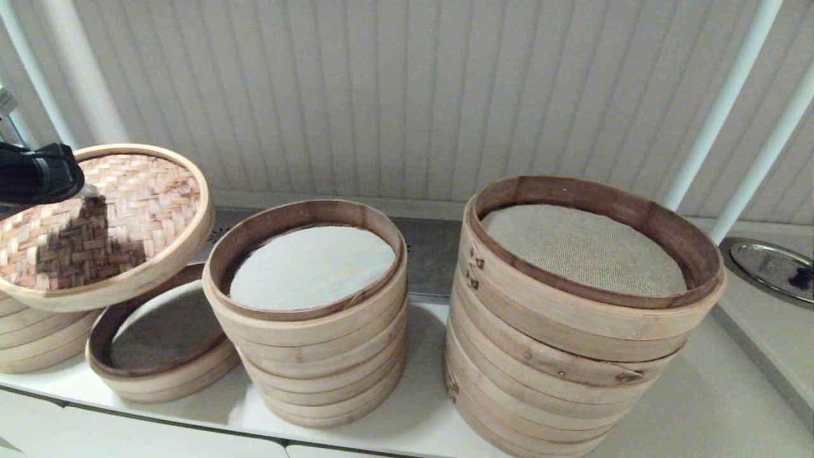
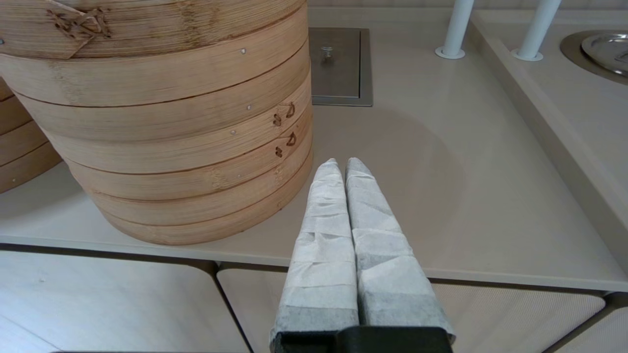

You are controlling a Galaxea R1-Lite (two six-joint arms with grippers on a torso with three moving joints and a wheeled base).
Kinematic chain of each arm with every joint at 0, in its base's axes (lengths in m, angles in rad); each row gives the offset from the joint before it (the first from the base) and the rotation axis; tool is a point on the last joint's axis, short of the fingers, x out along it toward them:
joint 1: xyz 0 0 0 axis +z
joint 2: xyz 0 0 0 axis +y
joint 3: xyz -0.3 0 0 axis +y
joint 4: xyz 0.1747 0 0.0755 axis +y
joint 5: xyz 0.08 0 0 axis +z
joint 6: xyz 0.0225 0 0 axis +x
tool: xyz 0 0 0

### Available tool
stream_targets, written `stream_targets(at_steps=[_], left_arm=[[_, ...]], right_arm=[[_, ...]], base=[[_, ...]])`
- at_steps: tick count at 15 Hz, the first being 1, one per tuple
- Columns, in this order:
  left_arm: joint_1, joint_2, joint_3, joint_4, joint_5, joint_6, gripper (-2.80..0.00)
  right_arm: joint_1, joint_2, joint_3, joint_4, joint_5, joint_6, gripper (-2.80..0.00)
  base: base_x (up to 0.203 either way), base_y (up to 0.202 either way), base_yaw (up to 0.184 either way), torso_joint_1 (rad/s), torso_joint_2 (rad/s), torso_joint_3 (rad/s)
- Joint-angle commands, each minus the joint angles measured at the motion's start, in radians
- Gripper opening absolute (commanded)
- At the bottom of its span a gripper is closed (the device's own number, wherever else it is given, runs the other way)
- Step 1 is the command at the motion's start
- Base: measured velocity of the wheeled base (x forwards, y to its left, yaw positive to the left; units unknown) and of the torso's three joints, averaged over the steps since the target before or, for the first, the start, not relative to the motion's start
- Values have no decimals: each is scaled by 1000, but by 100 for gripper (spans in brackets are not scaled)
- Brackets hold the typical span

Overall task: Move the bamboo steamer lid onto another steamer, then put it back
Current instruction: Put the steamer

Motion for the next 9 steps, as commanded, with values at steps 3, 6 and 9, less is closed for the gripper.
stream_targets(at_steps=[3,6,9], left_arm=[[0,-29,-20,1,8,-15,-280],[-1,-43,-23,1,9,-19,-280],[-20,-63,-63,45,-2,-38,-280]], right_arm=[[0,0,3,-1,0,0,-280],[0,0,3,0,0,0,-280],[0,0,3,-1,0,0,-280]], base=[[0,0,0,0,0,0],[0,0,0,0,0,0],[0,0,0,0,0,0]])
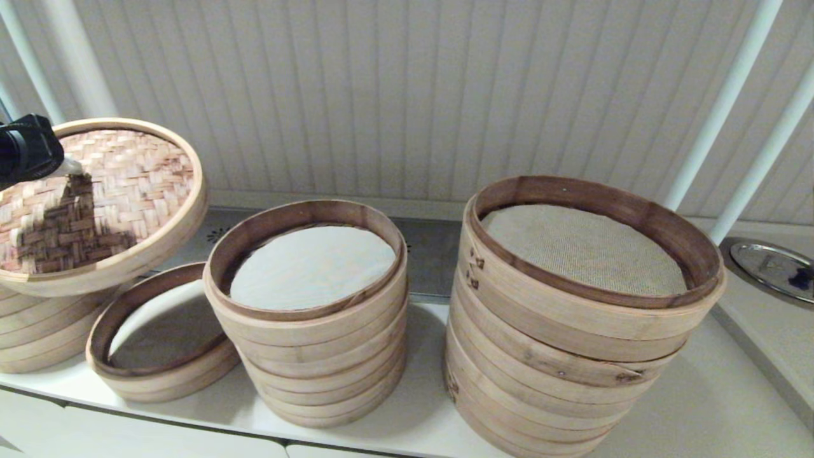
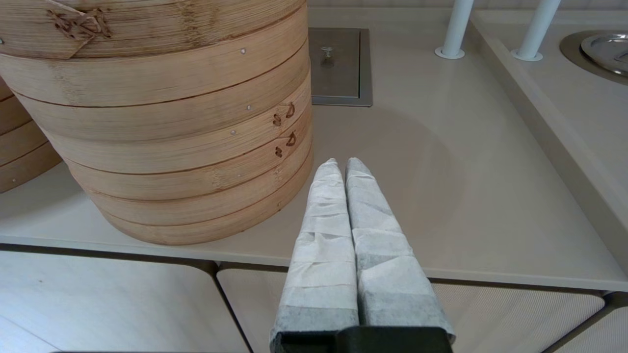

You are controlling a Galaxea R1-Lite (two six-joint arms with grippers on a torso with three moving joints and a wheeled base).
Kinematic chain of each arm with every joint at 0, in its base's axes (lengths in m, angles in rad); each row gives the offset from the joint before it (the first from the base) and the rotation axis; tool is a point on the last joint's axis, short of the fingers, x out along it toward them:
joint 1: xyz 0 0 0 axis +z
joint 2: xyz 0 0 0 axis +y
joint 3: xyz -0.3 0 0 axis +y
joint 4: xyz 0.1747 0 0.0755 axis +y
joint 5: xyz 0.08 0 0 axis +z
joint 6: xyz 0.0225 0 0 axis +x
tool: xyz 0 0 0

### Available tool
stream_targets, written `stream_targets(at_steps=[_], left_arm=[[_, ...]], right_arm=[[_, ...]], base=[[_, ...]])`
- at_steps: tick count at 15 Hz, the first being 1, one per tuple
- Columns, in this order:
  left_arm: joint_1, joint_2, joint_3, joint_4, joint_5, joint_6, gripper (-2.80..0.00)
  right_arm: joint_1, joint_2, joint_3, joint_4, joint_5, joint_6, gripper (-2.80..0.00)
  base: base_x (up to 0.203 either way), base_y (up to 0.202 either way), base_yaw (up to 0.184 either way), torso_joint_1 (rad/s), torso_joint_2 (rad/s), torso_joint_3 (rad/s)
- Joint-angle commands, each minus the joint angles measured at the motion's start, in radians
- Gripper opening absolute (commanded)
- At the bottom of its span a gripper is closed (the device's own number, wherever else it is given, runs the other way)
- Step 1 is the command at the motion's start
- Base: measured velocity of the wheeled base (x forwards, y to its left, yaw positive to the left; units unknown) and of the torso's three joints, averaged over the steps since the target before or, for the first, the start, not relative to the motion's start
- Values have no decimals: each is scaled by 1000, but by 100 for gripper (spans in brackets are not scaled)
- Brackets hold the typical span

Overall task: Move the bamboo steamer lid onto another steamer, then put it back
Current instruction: Put the steamer

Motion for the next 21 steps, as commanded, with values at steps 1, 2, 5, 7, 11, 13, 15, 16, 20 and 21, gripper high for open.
stream_targets(at_steps=[1,2,5,7,11,13,15,16,20,21], left_arm=[[-16,-13,-19,8,1,-3,-280],[-25,-14,-26,11,2,-3,-280],[-53,-27,-58,56,0,-3,-280],[-95,-29,-100,94,6,-10,-280],[-176,-10,-189,196,7,-38,-280],[-218,13,-223,235,7,-51,-280],[-254,33,-252,279,-4,-56,-280],[-278,40,-269,308,-5,-56,-280],[-376,85,-301,345,-6,-65,-280],[-393,97,-302,345,-5,-69,-280]], right_arm=[[0,0,3,-1,1,1,-280],[0,0,3,-1,0,1,-280],[1,0,3,0,0,1,-280],[0,0,3,-1,0,1,-280],[0,0,3,0,1,1,-280],[0,0,3,-1,1,1,-280],[0,0,3,-1,1,1,-280],[1,0,3,-1,0,1,-280],[0,0,3,0,0,1,-280],[0,0,3,-1,0,1,-280]], base=[[0,0,0,0,0,0],[0,0,0,0,0,0],[0,0,0,0,0,0],[0,0,0,0,0,0],[0,0,0,0,0,0],[0,0,0,0,0,0],[0,0,0,0,0,0],[0,0,0,0,0,0],[0,0,0,0,0,0],[0,0,0,0,0,0]])
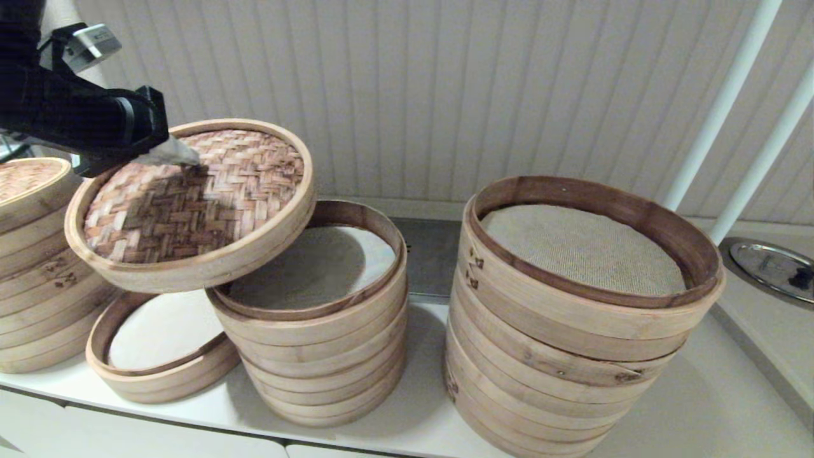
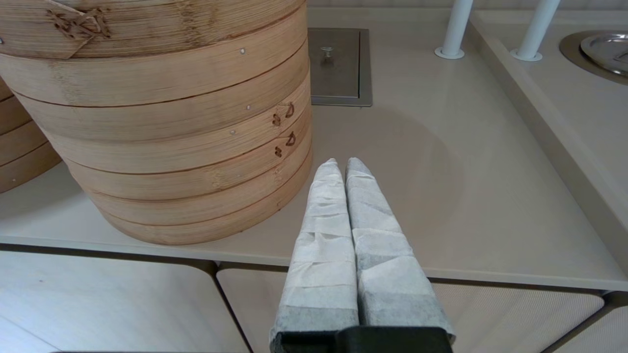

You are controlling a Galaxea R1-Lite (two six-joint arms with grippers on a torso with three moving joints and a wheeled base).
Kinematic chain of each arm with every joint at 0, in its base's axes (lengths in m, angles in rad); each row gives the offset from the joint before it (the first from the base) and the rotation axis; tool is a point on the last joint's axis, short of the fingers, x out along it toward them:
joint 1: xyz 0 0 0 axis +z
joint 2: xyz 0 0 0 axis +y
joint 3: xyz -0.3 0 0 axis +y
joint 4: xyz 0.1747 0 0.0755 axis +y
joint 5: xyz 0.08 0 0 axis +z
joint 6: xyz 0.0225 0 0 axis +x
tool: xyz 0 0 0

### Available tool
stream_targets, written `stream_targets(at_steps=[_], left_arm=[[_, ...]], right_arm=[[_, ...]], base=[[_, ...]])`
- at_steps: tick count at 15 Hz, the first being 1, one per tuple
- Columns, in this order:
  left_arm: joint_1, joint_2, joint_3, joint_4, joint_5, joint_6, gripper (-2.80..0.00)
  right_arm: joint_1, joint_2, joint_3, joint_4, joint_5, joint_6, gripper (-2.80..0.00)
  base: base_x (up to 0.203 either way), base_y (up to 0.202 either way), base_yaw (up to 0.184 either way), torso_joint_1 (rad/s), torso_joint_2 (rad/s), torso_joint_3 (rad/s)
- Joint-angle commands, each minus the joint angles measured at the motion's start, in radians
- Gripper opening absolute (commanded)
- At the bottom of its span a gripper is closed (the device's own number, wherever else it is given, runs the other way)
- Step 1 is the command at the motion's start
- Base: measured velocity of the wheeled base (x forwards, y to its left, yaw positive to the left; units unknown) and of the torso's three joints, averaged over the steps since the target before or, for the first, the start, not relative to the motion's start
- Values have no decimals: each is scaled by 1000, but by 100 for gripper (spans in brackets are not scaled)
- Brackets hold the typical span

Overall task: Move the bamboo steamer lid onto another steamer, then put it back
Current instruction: Put the steamer

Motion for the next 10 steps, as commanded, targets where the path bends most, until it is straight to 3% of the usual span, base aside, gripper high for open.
stream_targets(at_steps=[1,10], left_arm=[[-27,29,-2,9,-1,-4,-280],[-71,70,-6,-61,5,-20,-280]], right_arm=[[0,0,3,-1,0,1,-280],[0,0,3,0,0,1,-280]], base=[[0,0,0,0,0,0],[0,0,0,0,0,0]])
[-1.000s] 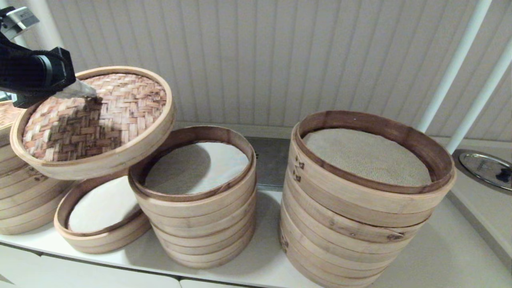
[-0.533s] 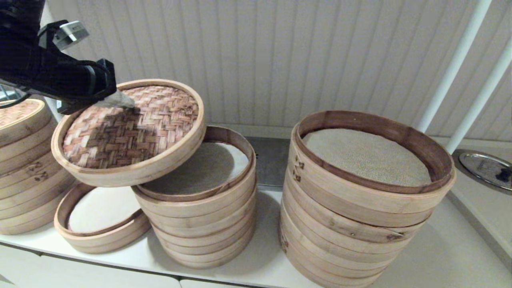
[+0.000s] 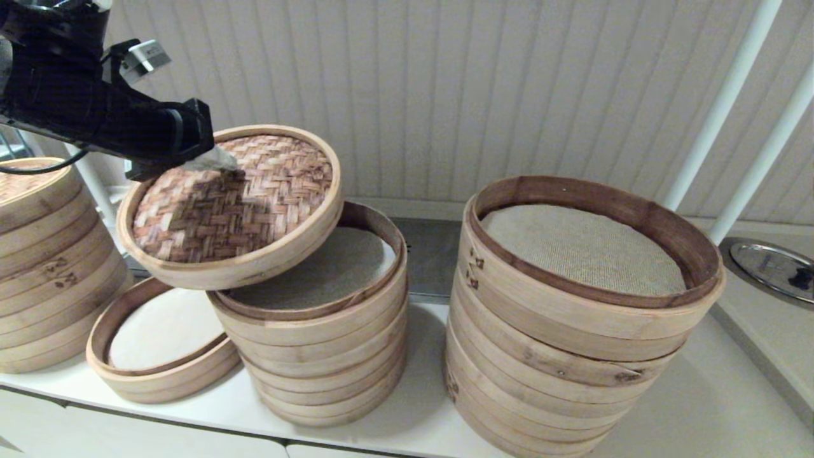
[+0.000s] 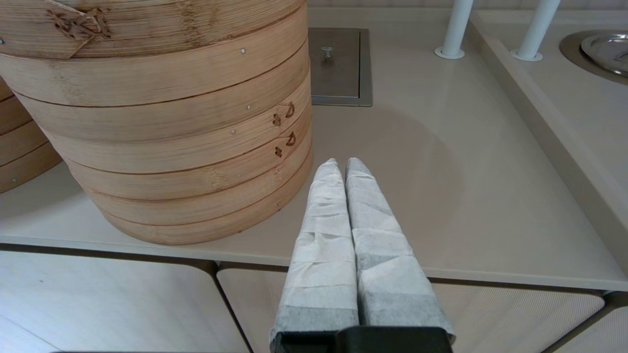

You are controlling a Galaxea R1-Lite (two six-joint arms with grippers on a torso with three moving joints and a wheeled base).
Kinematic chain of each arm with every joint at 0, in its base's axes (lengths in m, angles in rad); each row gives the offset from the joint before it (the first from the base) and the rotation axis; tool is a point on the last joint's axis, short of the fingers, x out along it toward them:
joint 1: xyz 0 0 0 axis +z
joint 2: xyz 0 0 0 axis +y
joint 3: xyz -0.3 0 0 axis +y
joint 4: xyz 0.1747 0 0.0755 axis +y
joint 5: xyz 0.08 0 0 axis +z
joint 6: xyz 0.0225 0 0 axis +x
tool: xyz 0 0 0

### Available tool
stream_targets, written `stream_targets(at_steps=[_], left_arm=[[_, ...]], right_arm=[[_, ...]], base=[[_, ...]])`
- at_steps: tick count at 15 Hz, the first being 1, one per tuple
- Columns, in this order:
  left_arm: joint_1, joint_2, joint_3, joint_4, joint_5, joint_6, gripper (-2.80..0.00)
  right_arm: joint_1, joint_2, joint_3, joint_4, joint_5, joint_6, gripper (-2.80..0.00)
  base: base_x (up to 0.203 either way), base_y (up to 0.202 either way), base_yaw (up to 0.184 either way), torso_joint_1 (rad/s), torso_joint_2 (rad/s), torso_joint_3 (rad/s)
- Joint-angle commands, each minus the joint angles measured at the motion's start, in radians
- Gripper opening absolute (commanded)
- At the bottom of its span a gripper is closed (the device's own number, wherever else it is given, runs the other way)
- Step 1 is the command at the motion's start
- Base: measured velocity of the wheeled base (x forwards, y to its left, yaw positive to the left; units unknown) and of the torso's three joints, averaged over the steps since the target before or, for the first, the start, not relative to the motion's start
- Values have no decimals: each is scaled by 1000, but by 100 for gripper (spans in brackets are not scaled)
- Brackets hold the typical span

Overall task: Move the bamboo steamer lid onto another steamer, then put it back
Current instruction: Put the steamer

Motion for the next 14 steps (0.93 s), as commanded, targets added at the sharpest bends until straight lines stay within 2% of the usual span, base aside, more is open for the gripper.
stream_targets(at_steps=[1,4,9,14], left_arm=[[-3,5,1,-4,0,1,-280],[-22,12,1,-7,-8,25,-280],[-57,11,1,-4,-51,26,-280],[-63,12,2,3,-120,25,-280]], right_arm=[[-1,0,3,1,0,1,-280],[1,0,3,-1,0,1,-280],[-1,0,3,-1,0,1,-280],[-1,0,3,-1,2,1,-280]], base=[[0,0,0,0,0,0],[0,0,0,0,0,0],[0,0,0,0,0,0],[0,0,0,0,0,0]])
